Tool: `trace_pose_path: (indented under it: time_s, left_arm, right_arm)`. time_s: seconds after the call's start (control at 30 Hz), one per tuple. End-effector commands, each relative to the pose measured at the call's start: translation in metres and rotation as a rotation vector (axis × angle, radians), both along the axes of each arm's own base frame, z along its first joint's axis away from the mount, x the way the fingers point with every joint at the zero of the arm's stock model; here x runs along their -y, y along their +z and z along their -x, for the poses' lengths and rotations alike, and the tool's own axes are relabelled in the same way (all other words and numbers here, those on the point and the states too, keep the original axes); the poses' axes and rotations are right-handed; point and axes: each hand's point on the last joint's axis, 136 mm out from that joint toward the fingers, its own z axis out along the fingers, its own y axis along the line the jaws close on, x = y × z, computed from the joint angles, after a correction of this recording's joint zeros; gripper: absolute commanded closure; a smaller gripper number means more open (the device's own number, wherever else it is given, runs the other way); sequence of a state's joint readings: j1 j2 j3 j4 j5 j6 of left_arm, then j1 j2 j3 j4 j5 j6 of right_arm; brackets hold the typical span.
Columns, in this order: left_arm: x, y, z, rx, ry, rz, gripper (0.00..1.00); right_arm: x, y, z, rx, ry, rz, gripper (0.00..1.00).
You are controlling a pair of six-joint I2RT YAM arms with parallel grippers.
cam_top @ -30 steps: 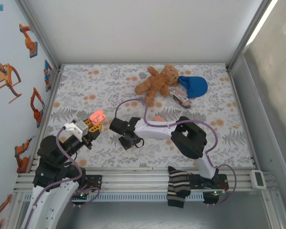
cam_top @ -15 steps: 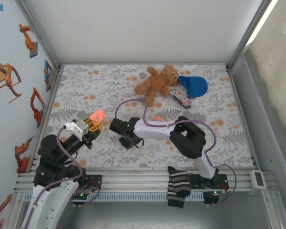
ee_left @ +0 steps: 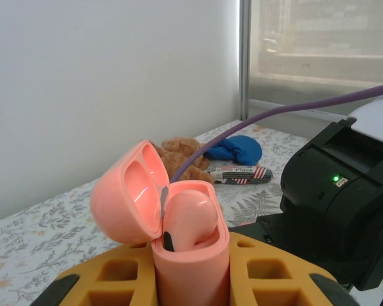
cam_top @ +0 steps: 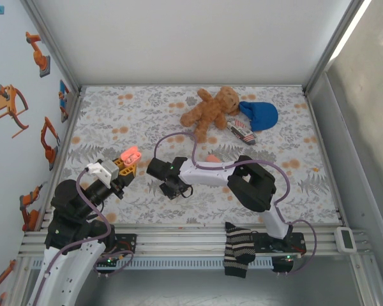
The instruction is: Insert the wireless bluetooth earbuds into the charging case
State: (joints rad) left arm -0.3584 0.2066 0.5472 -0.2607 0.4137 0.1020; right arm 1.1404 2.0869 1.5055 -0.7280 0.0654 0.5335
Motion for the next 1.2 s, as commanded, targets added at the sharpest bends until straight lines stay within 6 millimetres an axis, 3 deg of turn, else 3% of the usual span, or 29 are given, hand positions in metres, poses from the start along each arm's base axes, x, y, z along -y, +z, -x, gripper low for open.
trace_pose_path:
  time_s: [0.0, 0.27, 1.03, 1.17]
  left_arm:
    - [0.002, 0.004, 0.0, 0.015, -0.011, 0.015, 1.0]
    - [0.001, 0.004, -0.001, 0.015, -0.008, 0.015, 1.0]
    - [0.001, 0.004, -0.001, 0.012, -0.009, 0.016, 1.0]
    - [0.002, 0.003, -0.001, 0.011, -0.009, 0.015, 1.0]
  right_arm:
    - [0.005, 0.018, -0.003, 0.043, 0.0, -0.006, 0.71]
    - [0.01, 0.027, -0.009, 0.08, -0.005, -0.006, 0.72]
    - [0.009, -0.005, -0.001, 0.009, 0.01, 0.043, 0.72]
    - [0.01, -0.007, 0.001, -0.002, 0.013, 0.053, 0.64]
